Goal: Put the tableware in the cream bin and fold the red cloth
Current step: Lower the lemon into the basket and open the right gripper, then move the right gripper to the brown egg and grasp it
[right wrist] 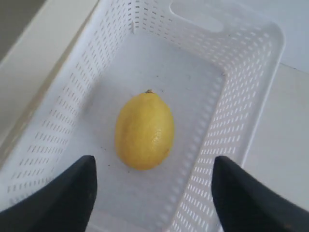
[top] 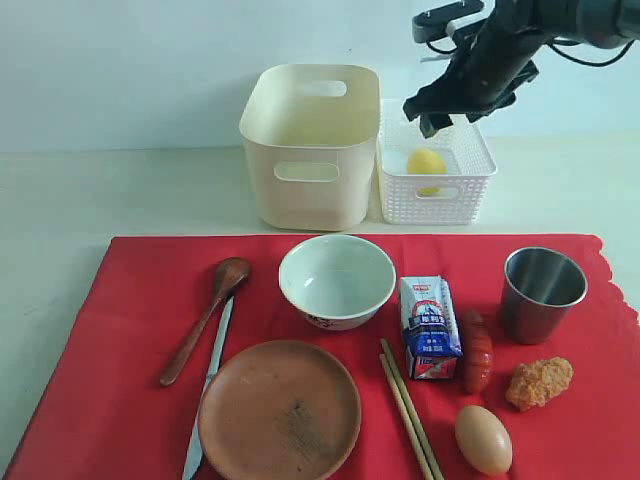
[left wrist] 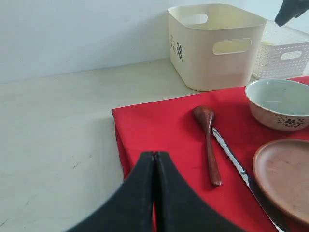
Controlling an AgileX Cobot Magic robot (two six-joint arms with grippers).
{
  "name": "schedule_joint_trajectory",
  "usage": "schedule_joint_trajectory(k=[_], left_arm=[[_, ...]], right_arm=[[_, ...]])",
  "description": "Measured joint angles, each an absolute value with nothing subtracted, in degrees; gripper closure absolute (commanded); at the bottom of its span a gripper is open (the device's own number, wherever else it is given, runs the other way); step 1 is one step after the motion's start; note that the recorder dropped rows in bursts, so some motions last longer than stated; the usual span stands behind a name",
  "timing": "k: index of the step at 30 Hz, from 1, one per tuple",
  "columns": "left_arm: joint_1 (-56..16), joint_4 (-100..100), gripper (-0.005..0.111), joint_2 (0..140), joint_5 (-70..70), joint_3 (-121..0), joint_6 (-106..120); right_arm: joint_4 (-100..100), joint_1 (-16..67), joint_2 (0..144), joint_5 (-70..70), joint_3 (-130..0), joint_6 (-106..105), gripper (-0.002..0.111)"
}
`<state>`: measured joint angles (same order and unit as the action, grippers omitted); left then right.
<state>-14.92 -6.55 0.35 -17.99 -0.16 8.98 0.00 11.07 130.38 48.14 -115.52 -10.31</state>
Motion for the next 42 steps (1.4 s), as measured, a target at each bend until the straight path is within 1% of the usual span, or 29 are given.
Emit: schedule_joint_trajectory(k=[9, 14, 22, 33, 42], left_arm=[[-14.92, -6.55, 0.107, 0.35, -17.99, -0.16, 8.98], [-14.92, -6.55, 0.107, 0.35, -17.99, -0.16, 8.98], [-14.92, -6.55, 0.107, 0.35, -17.99, -0.16, 8.98], [-14.92, -6.55, 0.107, 0.35, -17.99, -0.16, 8.98], [-14.92, -6.55, 0.107, 0.35, -17.99, -0.16, 8.98]], right_arm=[[0.0, 11.07, 124.06, 58.04, -115.52, -9.64, 0.044], [0.0, 11.07, 120.2, 60.39, -113.39, -8.81, 0.045], [0.0, 11.07, 111.64, 58.78, -101.73, -8.38, 0.046], [0.0, 11.07, 96.6, 53.45, -81.47, -8.38, 0.046], [0.79, 11.07, 83.16, 52.45, -68.0, -8.38, 0.046]])
